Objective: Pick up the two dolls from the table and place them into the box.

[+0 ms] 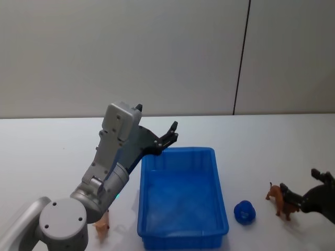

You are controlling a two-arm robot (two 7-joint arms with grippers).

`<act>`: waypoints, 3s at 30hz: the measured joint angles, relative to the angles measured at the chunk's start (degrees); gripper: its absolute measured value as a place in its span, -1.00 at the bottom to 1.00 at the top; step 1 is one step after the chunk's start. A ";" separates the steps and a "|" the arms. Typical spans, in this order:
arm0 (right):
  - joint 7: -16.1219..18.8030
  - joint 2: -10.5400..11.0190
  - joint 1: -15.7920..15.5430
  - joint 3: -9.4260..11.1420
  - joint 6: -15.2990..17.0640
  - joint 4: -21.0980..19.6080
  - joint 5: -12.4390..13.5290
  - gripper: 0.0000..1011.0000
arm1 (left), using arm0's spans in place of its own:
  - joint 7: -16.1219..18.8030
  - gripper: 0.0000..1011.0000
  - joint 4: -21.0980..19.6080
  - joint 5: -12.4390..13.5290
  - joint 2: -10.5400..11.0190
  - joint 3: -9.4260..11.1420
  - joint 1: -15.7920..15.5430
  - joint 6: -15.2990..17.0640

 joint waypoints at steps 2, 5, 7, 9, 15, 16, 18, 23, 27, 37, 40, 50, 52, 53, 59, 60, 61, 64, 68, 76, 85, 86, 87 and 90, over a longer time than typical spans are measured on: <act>0.13 -0.14 -0.09 -0.23 0.45 0.60 -0.29 0.98 | 0.00 0.98 0.00 0.00 0.00 0.00 0.00 0.00; 0.24 -0.36 -0.13 -0.50 0.84 1.13 -0.62 0.98 | 0.00 0.98 0.00 0.00 0.00 0.00 0.00 0.00; 0.30 -0.62 -0.13 -0.81 1.20 1.68 -0.93 0.98 | 0.00 0.98 0.00 0.00 0.00 0.00 0.00 0.00; 0.34 -0.80 -0.12 -0.99 1.45 2.00 -1.17 0.98 | 0.00 0.98 0.00 0.00 0.00 0.00 0.00 0.00; 0.44 -1.73 0.11 -1.90 2.28 3.44 -2.05 0.98 | 0.00 0.98 0.00 0.00 0.00 0.00 0.00 0.00; 0.44 -1.73 0.11 -1.90 2.28 3.44 -2.05 0.98 | 0.00 0.98 0.00 0.00 0.00 0.00 0.00 0.00; 0.43 -1.99 0.20 -2.15 2.52 3.82 -2.34 0.98 | 0.00 0.98 0.00 0.00 0.00 0.00 0.00 0.00; 0.24 -2.57 0.42 -2.68 3.02 4.68 -3.08 0.86 | 0.00 0.98 0.01 0.00 0.00 0.00 0.00 0.00; -0.32 -3.04 0.57 -3.04 3.46 5.41 -3.57 0.67 | 0.00 0.98 0.00 0.00 0.00 0.00 0.00 0.00; -1.17 -3.45 0.47 -3.38 3.02 5.89 -4.02 0.07 | 0.00 0.98 0.00 0.00 0.00 0.00 0.00 0.00; -1.49 -3.47 0.29 -3.40 2.26 5.76 -4.15 -0.16 | 0.00 0.98 0.00 0.00 0.00 0.00 0.00 0.00; -2.18 -3.38 -0.36 -3.31 -1.64 3.07 -4.35 -0.16 | 0.00 0.98 0.00 0.00 0.00 0.00 0.00 0.00; -2.14 -3.40 -0.37 -3.30 -2.59 2.08 -4.35 -0.16 | 0.00 0.98 0.00 0.00 0.00 0.00 0.00 0.00; -2.09 -3.41 -0.36 -3.30 -2.86 1.87 -4.35 -0.16 | 0.00 0.98 0.00 0.00 0.00 0.00 0.00 0.00; -0.53 -3.91 0.39 -3.50 -4.71 -0.65 -4.40 -0.16 | 0.00 0.98 0.00 0.00 0.00 0.00 0.00 0.00; -0.25 -4.00 0.53 -3.56 -4.88 -0.89 -4.43 -0.16 | 0.00 0.98 0.00 0.00 -0.01 0.00 0.00 0.00; -0.06 -4.10 0.67 -3.63 -4.99 -1.11 -4.45 -0.16 | 0.00 0.98 0.00 0.00 0.00 0.00 0.00 0.00; 1.33 -4.63 1.43 -3.97 -5.50 -2.01 -4.68 -0.16 | 0.00 0.98 0.00 0.00 0.00 0.00 0.00 0.00; 3.89 -5.60 2.68 -4.67 -5.75 -2.82 -5.26 -0.16 | 0.00 0.98 0.00 0.00 0.00 0.00 0.00 0.00; 8.40 -8.07 5.26 -6.65 -4.80 -2.68 -6.96 -0.16 | 0.00 0.98 0.00 0.00 0.00 0.00 0.00 0.00; 12.17 -11.05 7.97 -9.16 -2.72 -0.25 -10.23 0.09 | 0.00 0.98 0.00 0.00 -0.01 0.00 0.00 0.00; 12.49 -11.42 8.35 -9.48 -2.47 0.22 -10.72 0.20 | 0.00 0.98 0.00 0.00 0.00 0.00 0.00 0.00; 12.60 -11.56 8.49 -9.59 -2.38 0.41 -10.91 0.20 | 0.00 0.98 0.00 0.00 0.00 0.00 0.00 0.00; 12.88 -12.02 9.03 -9.95 -2.17 1.14 -11.49 0.45 | 0.00 0.98 0.00 0.00 0.00 0.00 0.00 0.00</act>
